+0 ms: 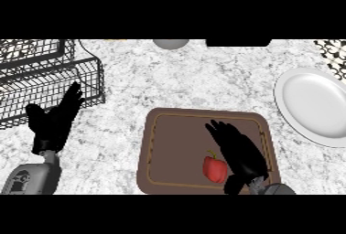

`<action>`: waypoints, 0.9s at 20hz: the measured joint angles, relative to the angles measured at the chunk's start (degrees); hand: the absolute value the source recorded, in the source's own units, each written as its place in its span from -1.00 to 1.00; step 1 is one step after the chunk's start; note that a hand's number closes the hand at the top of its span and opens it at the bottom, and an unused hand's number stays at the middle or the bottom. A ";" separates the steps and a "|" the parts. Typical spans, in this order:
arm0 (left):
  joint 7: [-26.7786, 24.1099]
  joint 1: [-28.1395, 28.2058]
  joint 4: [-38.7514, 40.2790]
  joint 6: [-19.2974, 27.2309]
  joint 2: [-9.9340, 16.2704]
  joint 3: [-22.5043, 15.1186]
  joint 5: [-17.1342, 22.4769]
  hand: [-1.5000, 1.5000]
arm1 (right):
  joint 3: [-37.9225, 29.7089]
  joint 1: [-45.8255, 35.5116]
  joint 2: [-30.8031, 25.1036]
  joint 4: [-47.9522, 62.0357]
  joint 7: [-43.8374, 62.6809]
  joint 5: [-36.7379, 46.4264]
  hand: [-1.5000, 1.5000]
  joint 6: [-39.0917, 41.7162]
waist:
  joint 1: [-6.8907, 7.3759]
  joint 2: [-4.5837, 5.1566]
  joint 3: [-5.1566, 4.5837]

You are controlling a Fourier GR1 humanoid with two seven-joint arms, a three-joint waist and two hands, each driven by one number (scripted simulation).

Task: Pick the bell pepper from the tray and place it in the plate

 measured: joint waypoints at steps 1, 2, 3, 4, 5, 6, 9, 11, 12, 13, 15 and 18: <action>0.00 -0.12 0.04 0.07 -0.33 -0.05 -0.22 0.00 | 0.09 -0.98 0.89 1.37 0.19 0.78 -1.00 0.31 | 0.04 -0.03 0.00; -0.59 -0.05 0.25 0.08 -0.67 0.06 -0.51 0.00 | 0.02 -0.78 1.19 1.73 0.04 1.44 -1.00 0.54 | 0.03 -0.05 0.03; -0.74 -0.45 0.71 -0.42 -0.56 0.38 -0.44 0.00 | -0.15 -0.93 1.44 1.85 0.02 1.73 -1.00 1.41 | 0.01 -0.05 0.03; -0.09 -0.25 -0.23 -0.26 -0.70 0.23 -0.64 0.00 | 0.54 -0.43 1.71 2.94 -0.50 2.45 -1.00 0.96 | 0.04 -0.05 0.01; 0.18 -0.07 -0.80 -0.10 -0.94 0.00 -1.01 0.00 | 0.53 -1.18 2.25 3.89 -0.67 2.64 1.00 1.81 | 0.04 -0.02 0.02; -0.19 0.26 -0.70 0.21 -1.47 -0.32 -1.56 0.00 | 0.76 -0.99 2.26 4.26 -1.36 2.98 1.00 2.01 | 0.02 -0.05 -0.02; -0.19 0.55 -0.64 -0.69 -1.16 0.33 -1.29 0.00 | 1.42 -1.23 1.99 4.75 -3.88 3.13 1.00 3.84 | -0.01 -0.20 -0.19; -0.85 0.30 0.02 -0.77 -1.30 0.66 -1.62 0.00 | 1.61 -1.89 2.56 6.16 -5.53 4.18 1.00 3.13 | -0.07 -0.37 -0.36; -0.15 -0.07 -0.33 -0.81 -1.25 0.83 -1.56 0.00 | 1.58 -1.83 2.76 6.83 -6.40 4.65 1.00 2.24 | -0.09 -0.47 -0.46; 0.03 -0.41 -0.16 -0.80 -1.28 0.86 -1.77 0.00 | 1.58 -2.31 3.35 7.55 -6.75 5.20 1.00 1.85 | -0.14 -0.55 -0.57; -1.01 -0.46 0.98 -1.42 -1.15 1.45 -1.61 0.00 | 1.54 -1.33 3.30 6.88 -7.75 5.47 1.00 1.57 | -0.20 -0.59 -0.62; 0.43 -0.38 -0.36 -1.54 -0.96 1.69 -1.63 0.00 | 1.09 -1.25 4.54 6.57 -7.63 5.87 1.00 1.76 | -0.23 -0.51 -0.65</action>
